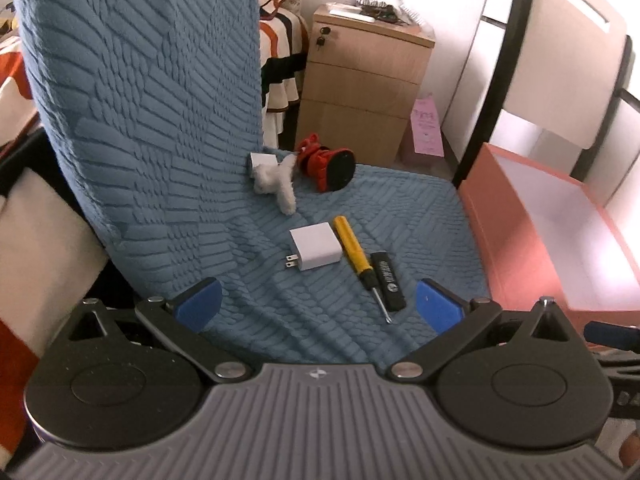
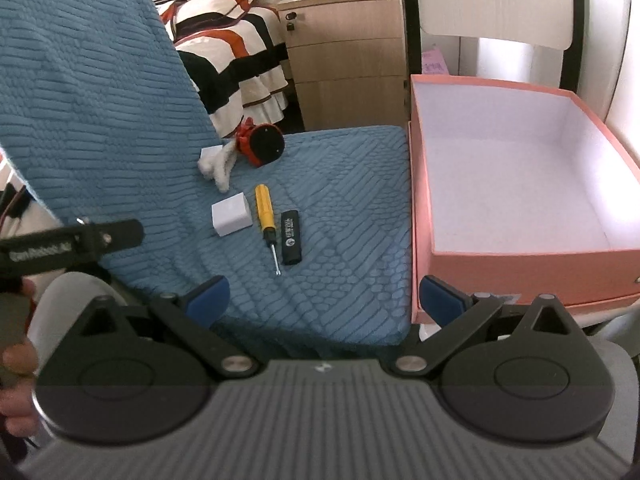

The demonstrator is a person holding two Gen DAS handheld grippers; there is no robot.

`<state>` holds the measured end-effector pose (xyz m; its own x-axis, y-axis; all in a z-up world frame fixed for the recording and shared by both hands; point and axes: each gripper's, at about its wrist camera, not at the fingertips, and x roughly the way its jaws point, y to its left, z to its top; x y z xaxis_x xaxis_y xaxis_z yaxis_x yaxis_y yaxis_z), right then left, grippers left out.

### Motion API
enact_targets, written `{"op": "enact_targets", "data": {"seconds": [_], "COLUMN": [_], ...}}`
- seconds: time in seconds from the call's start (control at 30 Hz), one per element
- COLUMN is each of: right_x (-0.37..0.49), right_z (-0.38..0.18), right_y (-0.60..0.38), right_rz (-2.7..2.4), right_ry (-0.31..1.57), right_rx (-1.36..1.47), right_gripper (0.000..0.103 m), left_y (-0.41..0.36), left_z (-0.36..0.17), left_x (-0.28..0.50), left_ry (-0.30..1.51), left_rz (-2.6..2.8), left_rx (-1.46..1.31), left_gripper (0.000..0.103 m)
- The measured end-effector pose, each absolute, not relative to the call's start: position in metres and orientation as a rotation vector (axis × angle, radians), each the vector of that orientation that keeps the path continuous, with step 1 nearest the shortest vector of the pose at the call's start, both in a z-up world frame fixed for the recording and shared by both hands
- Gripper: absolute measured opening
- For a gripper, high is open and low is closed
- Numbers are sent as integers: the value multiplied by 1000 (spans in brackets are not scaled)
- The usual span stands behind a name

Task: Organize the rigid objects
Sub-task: 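Lower right tool onto black USB stick while left tool approaches white charger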

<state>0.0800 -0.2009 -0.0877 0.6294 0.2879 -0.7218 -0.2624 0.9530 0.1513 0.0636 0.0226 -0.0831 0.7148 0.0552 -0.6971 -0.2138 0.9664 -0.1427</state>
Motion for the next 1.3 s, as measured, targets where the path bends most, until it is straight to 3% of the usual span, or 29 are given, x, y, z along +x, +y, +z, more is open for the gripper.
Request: {"op": "enact_targets", "data": {"seconds": [0.5,1.03,1.3], "right_x": [109,145,166], "right_z": [-111,-120,-149], "right_y": [-180,-166,-160], "right_rz": [423,474,460], "right_ry": [774,757,782], "right_rx": [33,-22,-41], "right_gripper": [100,99,85], "left_y": [31,48,74], "left_z": [-123,-158,-170], "left_x": [119,168,190], "left_ry": [706,780,789], "left_rz": [162,97,121], "left_rx": [-181,-267,-328], "left_gripper": [103,103,103]}}
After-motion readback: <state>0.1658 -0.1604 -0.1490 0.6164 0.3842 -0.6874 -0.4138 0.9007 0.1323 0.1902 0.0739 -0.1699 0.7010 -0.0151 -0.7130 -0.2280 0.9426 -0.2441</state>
